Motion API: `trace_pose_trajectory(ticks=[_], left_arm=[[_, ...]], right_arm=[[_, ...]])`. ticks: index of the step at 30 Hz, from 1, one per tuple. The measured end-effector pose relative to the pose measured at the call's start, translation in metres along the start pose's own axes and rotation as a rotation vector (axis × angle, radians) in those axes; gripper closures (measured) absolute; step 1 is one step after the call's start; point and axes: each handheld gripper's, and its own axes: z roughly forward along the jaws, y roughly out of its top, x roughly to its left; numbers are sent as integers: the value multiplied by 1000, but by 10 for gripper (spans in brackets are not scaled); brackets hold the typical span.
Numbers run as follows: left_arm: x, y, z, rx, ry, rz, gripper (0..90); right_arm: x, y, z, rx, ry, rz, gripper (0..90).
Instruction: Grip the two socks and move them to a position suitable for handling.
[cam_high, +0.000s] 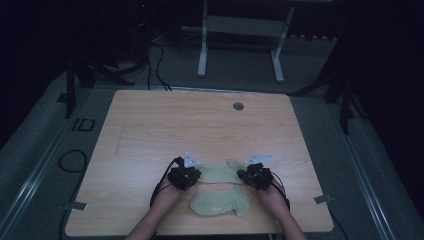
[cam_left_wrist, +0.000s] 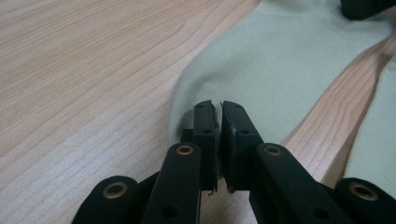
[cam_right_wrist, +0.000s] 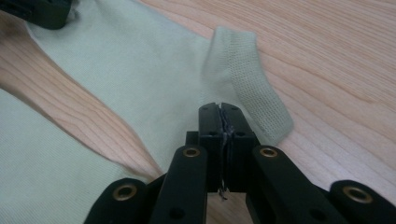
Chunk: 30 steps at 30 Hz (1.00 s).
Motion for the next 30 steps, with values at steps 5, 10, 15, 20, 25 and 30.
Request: trace_pose_trajectory(ticks=[5, 10, 15, 20, 25, 30], left_arm=[[-1, 2, -3, -12, -45, -22, 602], [-4, 4, -27, -63, -65, -14, 488], [-10, 0, -43, -82, -90, -13, 474], [-19, -9, -53, -92, -108, 5, 460], [-29, -24, -62, -94, -112, 38, 449], [-31, -41, -71, -70, -107, 17, 395]], right_arm=[[4, 5, -2, -5, 19, -7, 795], [9, 9, -13, -41, 43, -11, 710], [16, 8, -20, -40, 49, -32, 614], [21, 6, -27, -21, 68, -57, 434], [24, 2, -44, -67, 76, -62, 350], [27, -10, -60, -62, 69, -82, 295]])
